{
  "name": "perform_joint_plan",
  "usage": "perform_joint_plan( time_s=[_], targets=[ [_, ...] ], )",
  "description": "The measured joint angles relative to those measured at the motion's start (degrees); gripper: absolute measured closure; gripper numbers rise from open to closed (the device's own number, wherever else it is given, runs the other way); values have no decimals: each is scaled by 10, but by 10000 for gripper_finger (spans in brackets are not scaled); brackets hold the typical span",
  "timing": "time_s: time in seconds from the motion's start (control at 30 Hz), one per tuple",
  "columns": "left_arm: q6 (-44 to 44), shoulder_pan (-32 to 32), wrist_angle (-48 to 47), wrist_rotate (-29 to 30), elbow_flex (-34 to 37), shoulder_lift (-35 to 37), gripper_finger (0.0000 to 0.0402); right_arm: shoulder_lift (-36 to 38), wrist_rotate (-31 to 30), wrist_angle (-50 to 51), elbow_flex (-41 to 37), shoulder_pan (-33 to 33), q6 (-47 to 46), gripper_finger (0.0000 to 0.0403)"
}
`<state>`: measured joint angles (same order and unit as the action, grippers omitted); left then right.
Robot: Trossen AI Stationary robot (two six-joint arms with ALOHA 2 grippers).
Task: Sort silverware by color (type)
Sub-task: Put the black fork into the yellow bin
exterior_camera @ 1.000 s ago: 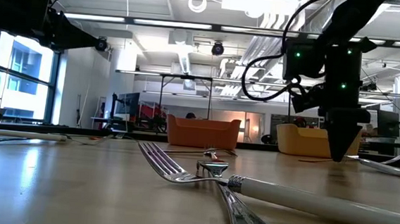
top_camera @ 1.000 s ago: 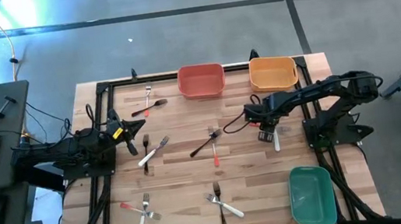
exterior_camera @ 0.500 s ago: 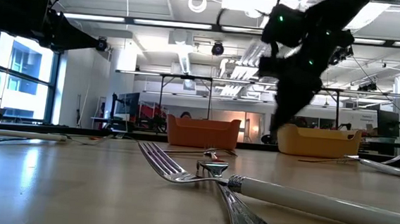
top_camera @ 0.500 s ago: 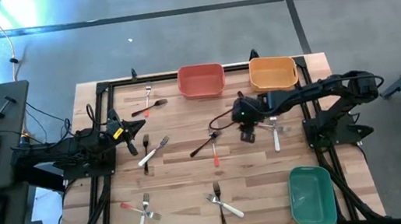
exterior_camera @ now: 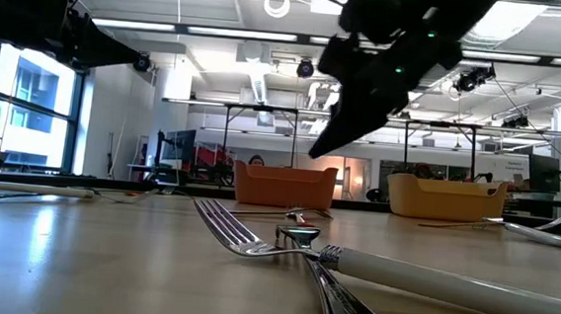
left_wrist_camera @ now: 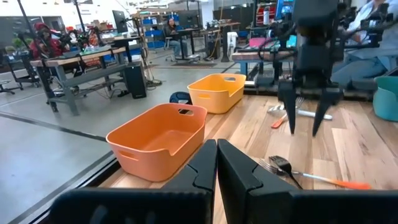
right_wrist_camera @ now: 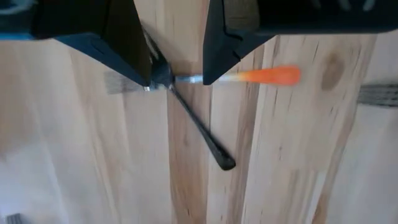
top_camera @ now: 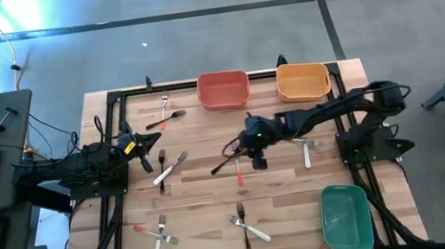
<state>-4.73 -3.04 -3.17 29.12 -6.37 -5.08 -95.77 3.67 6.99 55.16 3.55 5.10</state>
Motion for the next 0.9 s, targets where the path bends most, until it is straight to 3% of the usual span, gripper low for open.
perform_joint_plan(
  time_s=[0.47, 0.63, 0.9],
  targets=[
    [0, 0, -2, 0, 0, 0, 397, -226, 6, 277, 301, 0, 58, 272],
    [0, 0, -2, 0, 0, 0, 397, -256, 6, 314, 340, 0, 65, 272],
    [0, 0, -4, 0, 0, 0, 397, -266, 6, 317, 340, 5, 79, 273]
  ],
)
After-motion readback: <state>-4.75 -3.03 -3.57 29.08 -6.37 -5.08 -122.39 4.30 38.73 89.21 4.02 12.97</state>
